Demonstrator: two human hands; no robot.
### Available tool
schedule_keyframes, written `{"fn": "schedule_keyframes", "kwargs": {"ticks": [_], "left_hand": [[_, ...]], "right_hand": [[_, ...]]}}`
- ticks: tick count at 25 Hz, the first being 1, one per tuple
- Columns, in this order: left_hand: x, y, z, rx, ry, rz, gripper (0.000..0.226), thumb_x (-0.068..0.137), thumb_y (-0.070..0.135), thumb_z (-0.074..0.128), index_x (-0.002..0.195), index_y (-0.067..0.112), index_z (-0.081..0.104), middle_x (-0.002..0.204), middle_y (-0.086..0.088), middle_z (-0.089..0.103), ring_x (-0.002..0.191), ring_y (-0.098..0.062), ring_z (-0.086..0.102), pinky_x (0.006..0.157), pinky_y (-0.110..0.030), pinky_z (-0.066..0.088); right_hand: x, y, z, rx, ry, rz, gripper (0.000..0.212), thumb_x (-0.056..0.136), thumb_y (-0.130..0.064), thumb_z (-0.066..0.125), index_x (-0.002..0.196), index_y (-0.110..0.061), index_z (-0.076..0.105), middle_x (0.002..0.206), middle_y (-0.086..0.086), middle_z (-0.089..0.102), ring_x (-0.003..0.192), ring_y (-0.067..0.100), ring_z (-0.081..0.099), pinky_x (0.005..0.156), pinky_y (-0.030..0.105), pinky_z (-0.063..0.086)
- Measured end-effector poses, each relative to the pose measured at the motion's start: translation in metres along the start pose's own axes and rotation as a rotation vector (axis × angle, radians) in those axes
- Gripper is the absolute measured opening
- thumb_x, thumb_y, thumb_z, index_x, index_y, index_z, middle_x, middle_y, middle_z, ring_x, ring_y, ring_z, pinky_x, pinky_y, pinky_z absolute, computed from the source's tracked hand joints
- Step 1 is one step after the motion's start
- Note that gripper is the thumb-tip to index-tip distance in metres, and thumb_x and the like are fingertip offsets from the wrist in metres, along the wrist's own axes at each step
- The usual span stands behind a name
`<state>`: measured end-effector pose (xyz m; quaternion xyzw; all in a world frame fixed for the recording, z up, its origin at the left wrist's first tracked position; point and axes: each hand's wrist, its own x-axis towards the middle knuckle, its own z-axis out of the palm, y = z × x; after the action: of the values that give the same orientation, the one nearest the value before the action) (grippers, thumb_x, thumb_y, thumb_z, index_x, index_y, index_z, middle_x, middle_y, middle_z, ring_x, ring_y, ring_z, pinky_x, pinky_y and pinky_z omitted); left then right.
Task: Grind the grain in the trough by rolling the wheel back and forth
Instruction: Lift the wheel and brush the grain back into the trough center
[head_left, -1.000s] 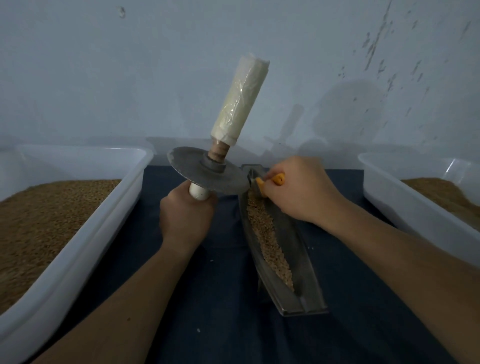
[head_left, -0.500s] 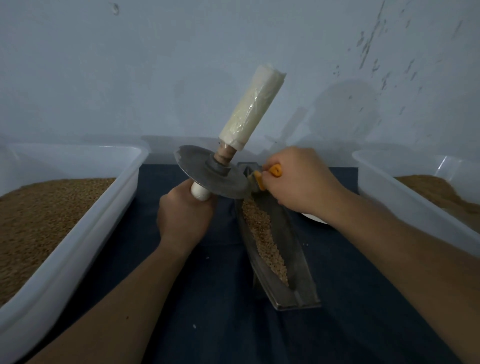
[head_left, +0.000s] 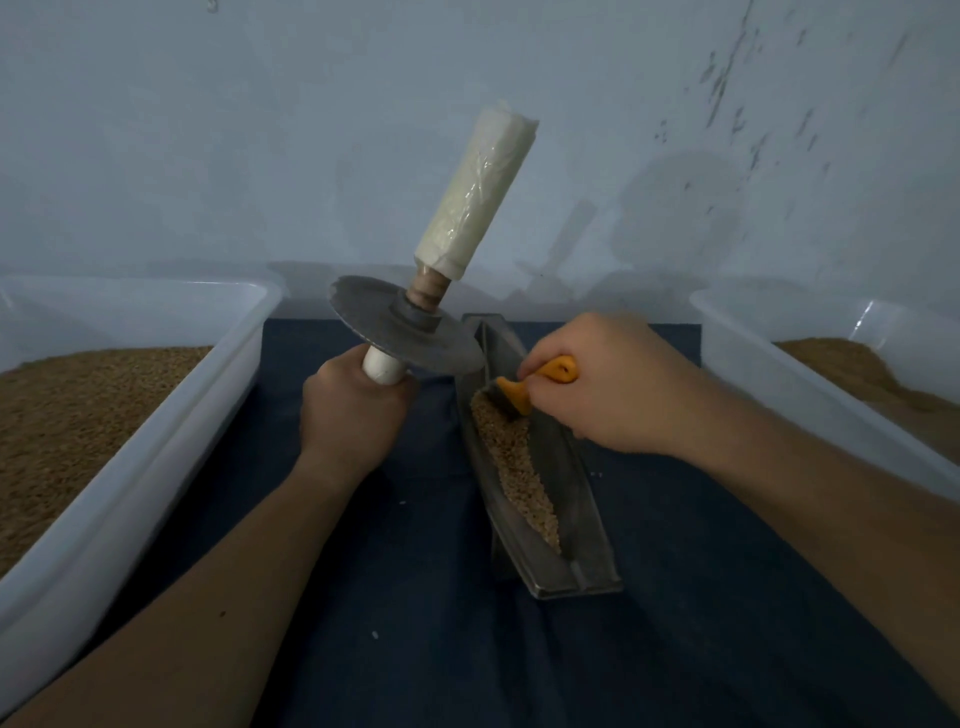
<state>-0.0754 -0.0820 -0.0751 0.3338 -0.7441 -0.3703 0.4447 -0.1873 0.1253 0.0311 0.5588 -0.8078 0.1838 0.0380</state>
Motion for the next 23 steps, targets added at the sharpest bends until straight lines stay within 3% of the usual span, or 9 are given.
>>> {"fn": "schedule_keyframes", "kwargs": {"ticks": [3, 6, 11, 16, 20, 23], "left_hand": [[0.001, 0.000, 0.001, 0.026, 0.006, 0.013, 0.014, 0.077, 0.033, 0.074, 0.072, 0.026, 0.062, 0.069, 0.008, 0.066, 0.068, -0.013, 0.064, 0.059, -0.031, 0.050], [0.003, -0.001, 0.002, 0.039, 0.016, -0.003, 0.015, 0.075, 0.034, 0.072, 0.072, 0.023, 0.061, 0.069, 0.007, 0.065, 0.068, -0.016, 0.063, 0.060, -0.031, 0.048], [0.003, -0.003, 0.002, 0.024, 0.023, -0.024, 0.016, 0.070, 0.038, 0.069, 0.071, 0.024, 0.062, 0.066, 0.008, 0.065, 0.067, -0.015, 0.063, 0.059, -0.031, 0.049], [0.004, -0.004, 0.002, 0.041, 0.025, -0.012, 0.015, 0.071, 0.037, 0.069, 0.070, 0.025, 0.061, 0.065, 0.008, 0.064, 0.066, -0.014, 0.063, 0.059, -0.030, 0.049], [0.004, -0.003, 0.003, 0.055, 0.023, 0.015, 0.014, 0.073, 0.035, 0.070, 0.071, 0.025, 0.061, 0.066, 0.008, 0.064, 0.067, -0.014, 0.063, 0.063, -0.035, 0.054], [0.003, -0.003, 0.002, 0.056, 0.012, 0.025, 0.015, 0.073, 0.036, 0.070, 0.072, 0.024, 0.061, 0.068, 0.007, 0.065, 0.068, -0.016, 0.063, 0.065, -0.040, 0.056]], "right_hand": [[-0.023, -0.004, -0.030, 0.125, 0.076, 0.040, 0.013, 0.086, -0.028, 0.064, 0.082, -0.031, 0.076, 0.056, -0.006, 0.067, 0.049, 0.008, 0.063, 0.048, 0.023, 0.051], [-0.049, -0.014, -0.057, 0.245, 0.152, 0.004, 0.013, 0.077, -0.031, 0.063, 0.080, -0.035, 0.075, 0.052, -0.006, 0.065, 0.044, 0.007, 0.063, 0.043, 0.011, 0.044], [-0.086, -0.035, -0.063, 0.264, 0.085, -0.068, 0.018, 0.071, -0.038, 0.057, 0.075, -0.033, 0.074, 0.043, -0.002, 0.056, 0.035, 0.012, 0.053, 0.035, 0.014, 0.037], [-0.096, -0.045, -0.046, 0.171, 0.041, -0.064, 0.018, 0.073, -0.046, 0.053, 0.069, -0.037, 0.069, 0.046, -0.022, 0.055, 0.043, -0.005, 0.058, 0.038, 0.003, 0.033], [-0.077, -0.035, -0.018, 0.132, 0.040, 0.015, 0.016, 0.082, -0.040, 0.057, 0.074, -0.036, 0.070, 0.060, -0.023, 0.063, 0.060, -0.004, 0.063, 0.052, 0.014, 0.044], [-0.066, -0.030, -0.024, 0.184, 0.088, 0.053, 0.016, 0.085, -0.034, 0.059, 0.074, -0.032, 0.071, 0.057, -0.015, 0.065, 0.050, 0.005, 0.062, 0.044, 0.021, 0.047]]}}
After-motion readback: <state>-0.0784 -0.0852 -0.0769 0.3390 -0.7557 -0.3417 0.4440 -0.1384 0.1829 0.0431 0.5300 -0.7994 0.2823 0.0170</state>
